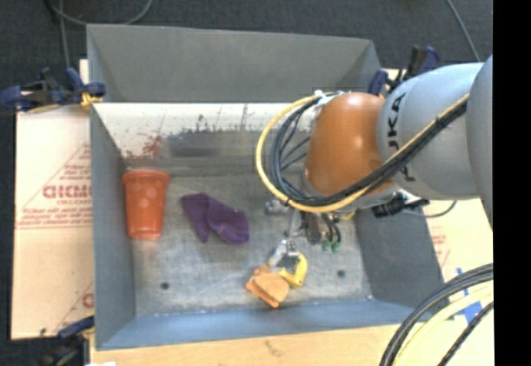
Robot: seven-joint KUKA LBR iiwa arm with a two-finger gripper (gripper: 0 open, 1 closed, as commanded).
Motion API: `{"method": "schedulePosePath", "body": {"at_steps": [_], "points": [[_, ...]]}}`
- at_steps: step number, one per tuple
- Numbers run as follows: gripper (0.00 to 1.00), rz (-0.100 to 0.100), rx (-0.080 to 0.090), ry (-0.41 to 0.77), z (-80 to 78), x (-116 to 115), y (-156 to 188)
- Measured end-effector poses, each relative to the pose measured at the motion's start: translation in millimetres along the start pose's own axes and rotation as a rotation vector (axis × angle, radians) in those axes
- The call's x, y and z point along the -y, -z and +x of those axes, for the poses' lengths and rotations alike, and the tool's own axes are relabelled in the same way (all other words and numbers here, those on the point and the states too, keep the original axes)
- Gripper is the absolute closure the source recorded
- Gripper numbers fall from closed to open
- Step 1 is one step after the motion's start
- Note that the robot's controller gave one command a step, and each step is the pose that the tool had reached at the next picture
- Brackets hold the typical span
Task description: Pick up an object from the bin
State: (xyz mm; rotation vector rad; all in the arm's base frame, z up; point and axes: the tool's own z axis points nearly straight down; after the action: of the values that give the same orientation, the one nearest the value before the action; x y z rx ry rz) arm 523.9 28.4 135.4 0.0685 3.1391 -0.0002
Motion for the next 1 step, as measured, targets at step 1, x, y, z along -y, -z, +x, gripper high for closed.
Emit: {"method": "schedulePosePath", "body": {"at_steps": [1], "points": [[0.00,0.000,0.006,-0.008,19.1,47.8,-35.4]]}}
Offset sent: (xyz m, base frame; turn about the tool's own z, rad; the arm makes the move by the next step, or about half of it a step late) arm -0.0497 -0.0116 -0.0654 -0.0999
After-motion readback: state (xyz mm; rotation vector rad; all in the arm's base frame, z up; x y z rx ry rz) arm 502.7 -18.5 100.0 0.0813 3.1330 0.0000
